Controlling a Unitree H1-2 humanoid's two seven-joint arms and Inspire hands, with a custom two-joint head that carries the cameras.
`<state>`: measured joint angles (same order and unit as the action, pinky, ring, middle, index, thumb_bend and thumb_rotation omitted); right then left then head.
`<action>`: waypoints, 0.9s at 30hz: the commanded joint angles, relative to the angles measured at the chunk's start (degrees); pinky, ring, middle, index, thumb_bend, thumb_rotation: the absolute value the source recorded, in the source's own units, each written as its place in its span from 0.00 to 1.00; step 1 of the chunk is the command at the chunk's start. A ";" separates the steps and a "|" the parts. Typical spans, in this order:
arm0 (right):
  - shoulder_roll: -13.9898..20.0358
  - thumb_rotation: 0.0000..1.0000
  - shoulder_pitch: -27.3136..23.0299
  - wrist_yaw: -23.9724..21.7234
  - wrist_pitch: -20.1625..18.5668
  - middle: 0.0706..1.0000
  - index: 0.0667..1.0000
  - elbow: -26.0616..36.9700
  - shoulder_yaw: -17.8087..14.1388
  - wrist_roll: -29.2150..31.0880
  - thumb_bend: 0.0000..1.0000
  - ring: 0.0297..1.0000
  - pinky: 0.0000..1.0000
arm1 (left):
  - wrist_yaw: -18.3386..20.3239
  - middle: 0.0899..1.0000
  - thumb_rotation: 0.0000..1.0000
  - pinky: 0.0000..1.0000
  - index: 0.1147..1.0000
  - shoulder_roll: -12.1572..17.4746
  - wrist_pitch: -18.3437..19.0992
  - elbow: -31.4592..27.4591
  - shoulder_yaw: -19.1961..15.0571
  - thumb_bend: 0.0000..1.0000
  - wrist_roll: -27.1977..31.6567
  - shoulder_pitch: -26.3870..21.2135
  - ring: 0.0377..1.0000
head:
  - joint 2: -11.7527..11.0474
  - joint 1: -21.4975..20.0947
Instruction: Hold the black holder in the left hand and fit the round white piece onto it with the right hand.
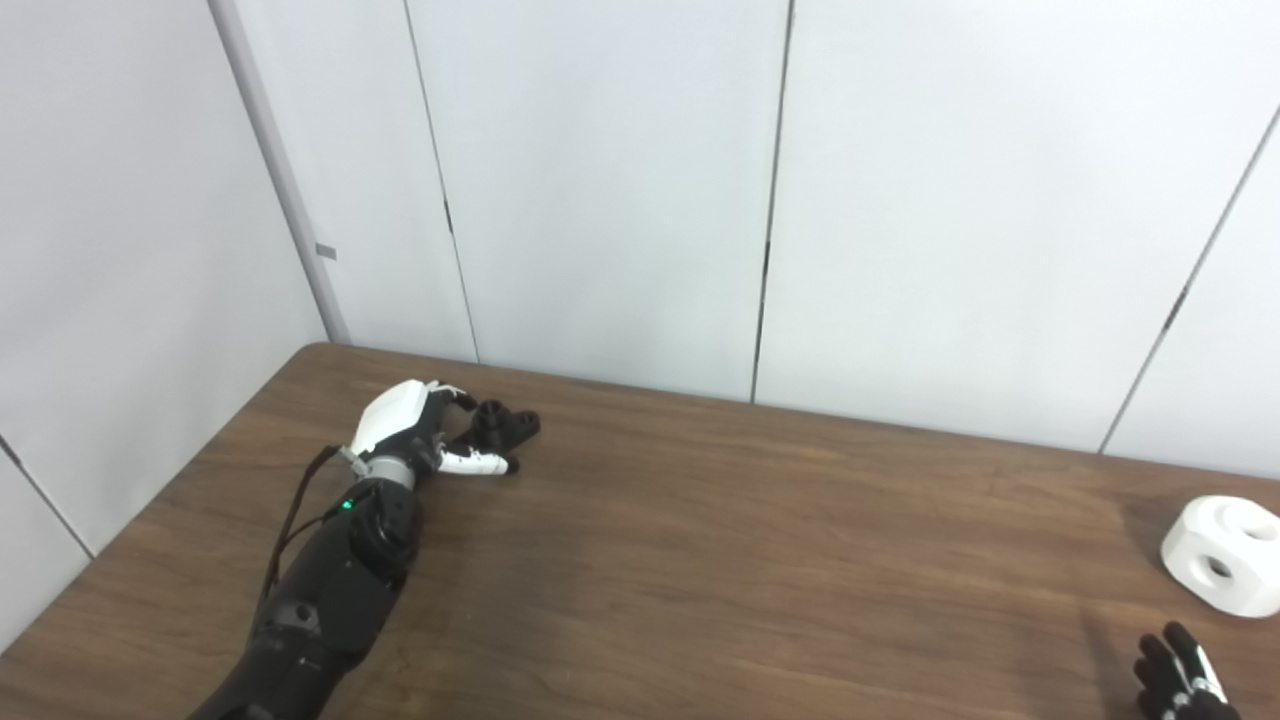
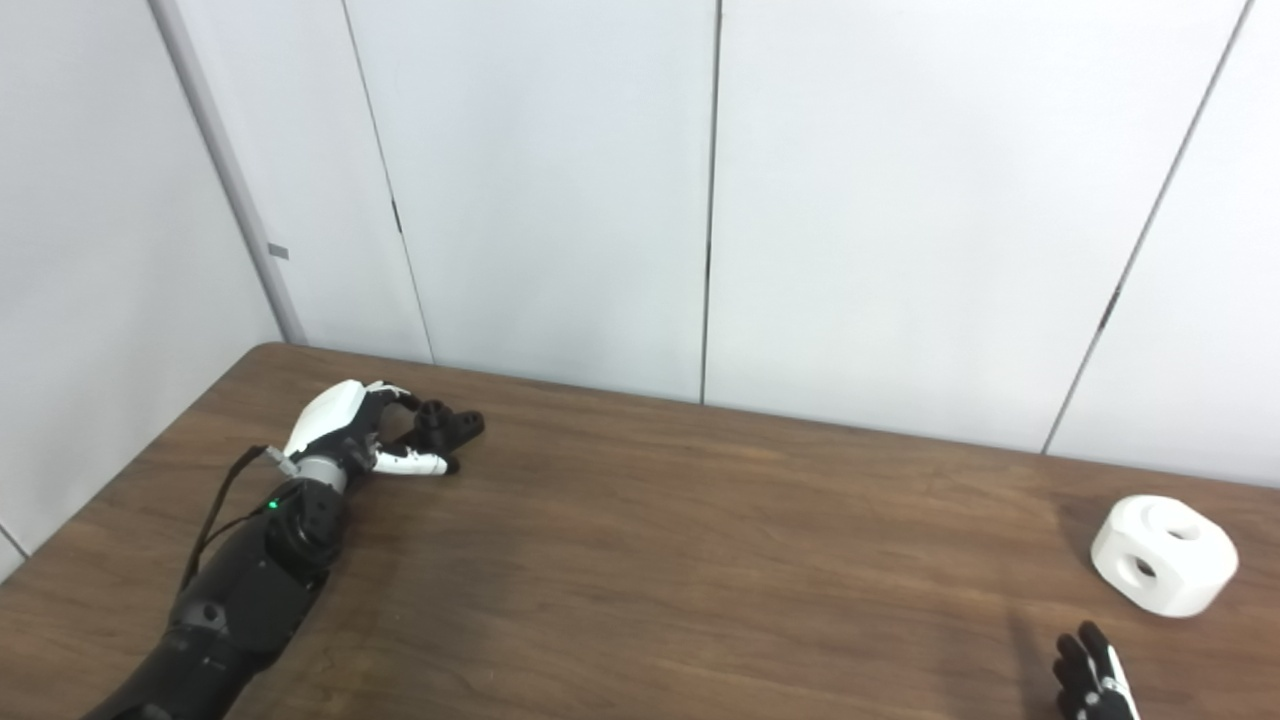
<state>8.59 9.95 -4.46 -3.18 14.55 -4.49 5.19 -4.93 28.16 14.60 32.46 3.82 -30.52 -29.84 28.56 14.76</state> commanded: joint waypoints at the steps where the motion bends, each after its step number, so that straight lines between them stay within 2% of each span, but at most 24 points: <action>1: 0.17 1.00 0.33 -0.38 -0.54 0.97 1.00 1.09 0.25 0.09 0.65 0.98 1.00 | -1.67 0.94 0.32 1.00 0.75 1.32 -0.45 -0.77 -0.18 0.92 0.00 -3.14 1.00 | 0.18 0.10; 8: 0.25 1.00 0.40 -0.30 -1.48 0.98 1.00 1.79 0.21 0.16 0.64 0.99 1.00 | -1.31 0.94 0.32 1.00 0.75 1.81 1.34 -0.92 0.30 0.91 -0.46 -2.91 1.00 | 0.33 0.53; 27: 0.71 1.00 0.81 -0.72 -1.40 0.98 1.00 2.34 0.21 0.91 0.58 0.99 1.00 | -0.55 0.93 0.32 1.00 0.69 2.73 3.42 -2.60 0.44 0.90 -0.28 -1.08 1.00 | 1.17 0.87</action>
<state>8.97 10.32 -4.53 -4.17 15.50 -4.39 5.67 -4.76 28.73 17.59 31.43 4.36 -30.23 -29.31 29.71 15.56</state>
